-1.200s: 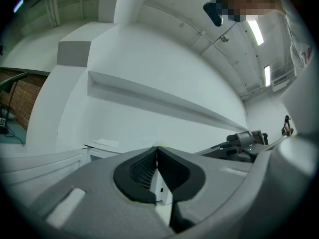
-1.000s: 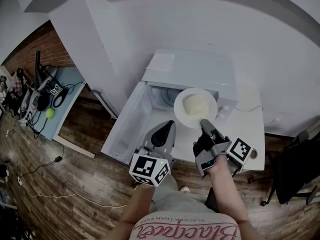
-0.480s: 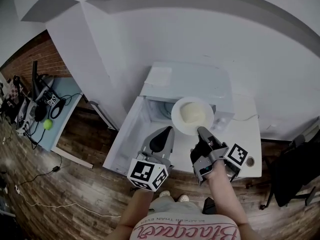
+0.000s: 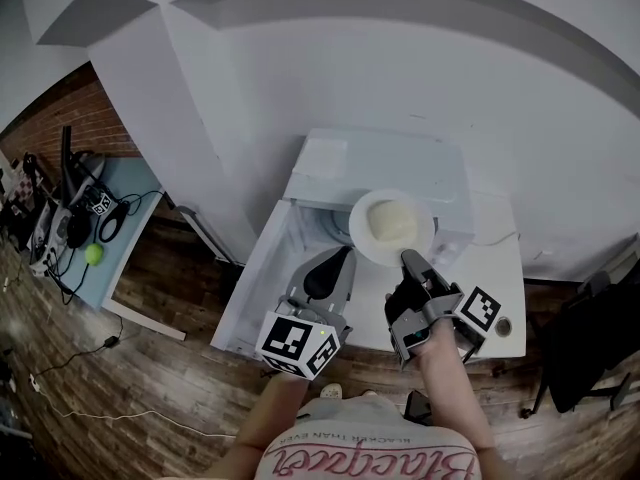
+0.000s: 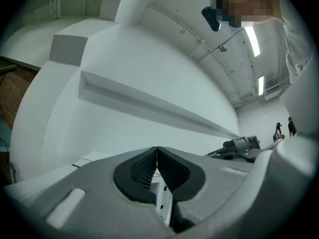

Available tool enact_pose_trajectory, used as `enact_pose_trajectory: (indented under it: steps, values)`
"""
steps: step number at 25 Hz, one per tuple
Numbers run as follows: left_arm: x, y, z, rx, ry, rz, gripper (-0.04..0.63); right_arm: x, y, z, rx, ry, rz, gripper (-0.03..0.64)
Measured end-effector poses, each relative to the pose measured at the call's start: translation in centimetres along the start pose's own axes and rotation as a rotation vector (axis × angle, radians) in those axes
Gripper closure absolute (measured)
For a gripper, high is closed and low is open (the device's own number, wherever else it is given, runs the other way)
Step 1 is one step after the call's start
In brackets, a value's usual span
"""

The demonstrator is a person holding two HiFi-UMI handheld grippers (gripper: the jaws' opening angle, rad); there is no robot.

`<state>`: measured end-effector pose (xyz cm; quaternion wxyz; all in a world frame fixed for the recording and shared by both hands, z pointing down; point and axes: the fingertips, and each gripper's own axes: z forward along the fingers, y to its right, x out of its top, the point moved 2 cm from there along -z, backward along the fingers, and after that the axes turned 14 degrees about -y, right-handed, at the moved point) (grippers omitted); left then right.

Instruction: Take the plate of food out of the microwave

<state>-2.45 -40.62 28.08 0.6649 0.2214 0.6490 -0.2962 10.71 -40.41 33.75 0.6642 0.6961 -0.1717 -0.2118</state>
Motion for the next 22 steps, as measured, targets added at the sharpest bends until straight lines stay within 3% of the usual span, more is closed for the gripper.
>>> enact_pose_trajectory:
  steps: [22]
  values:
    - [-0.3,-0.3,1.2,-0.061,-0.01,0.009,0.588,0.1,-0.5,1.0,-0.001,0.01,-0.033,0.591]
